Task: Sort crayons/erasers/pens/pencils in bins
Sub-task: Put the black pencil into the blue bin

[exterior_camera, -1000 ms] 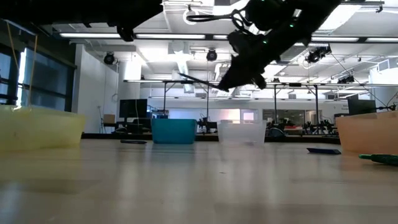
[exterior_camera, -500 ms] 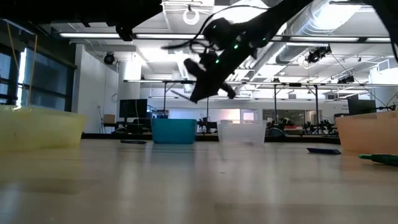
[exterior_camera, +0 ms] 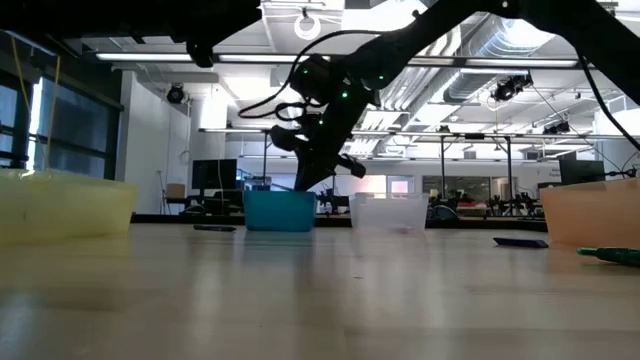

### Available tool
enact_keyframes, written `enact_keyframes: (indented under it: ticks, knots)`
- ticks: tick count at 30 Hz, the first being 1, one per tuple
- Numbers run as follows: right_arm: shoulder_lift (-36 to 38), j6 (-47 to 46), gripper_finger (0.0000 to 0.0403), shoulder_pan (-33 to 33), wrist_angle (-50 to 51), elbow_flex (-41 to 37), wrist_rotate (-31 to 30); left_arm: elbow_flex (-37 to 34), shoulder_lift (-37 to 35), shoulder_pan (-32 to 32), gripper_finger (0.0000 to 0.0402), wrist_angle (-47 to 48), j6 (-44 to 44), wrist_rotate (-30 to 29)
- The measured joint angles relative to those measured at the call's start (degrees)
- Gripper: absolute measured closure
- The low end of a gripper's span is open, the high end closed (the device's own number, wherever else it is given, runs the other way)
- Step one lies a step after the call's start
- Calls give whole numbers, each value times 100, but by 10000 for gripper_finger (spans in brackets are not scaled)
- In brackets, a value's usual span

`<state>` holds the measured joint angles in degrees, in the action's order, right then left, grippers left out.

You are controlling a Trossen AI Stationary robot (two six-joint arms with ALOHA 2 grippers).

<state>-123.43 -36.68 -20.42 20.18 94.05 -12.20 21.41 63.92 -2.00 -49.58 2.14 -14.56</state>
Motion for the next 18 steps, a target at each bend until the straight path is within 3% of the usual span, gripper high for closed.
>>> enact_keyframes:
  ticks: [10,18]
  knots:
    - [-180,-190,394,-7,469,230,25,0,0,0,300,-2,-1,1]
    - [-180,-168,354,-7,465,230,48,0,0,0,300,2,-1,1]
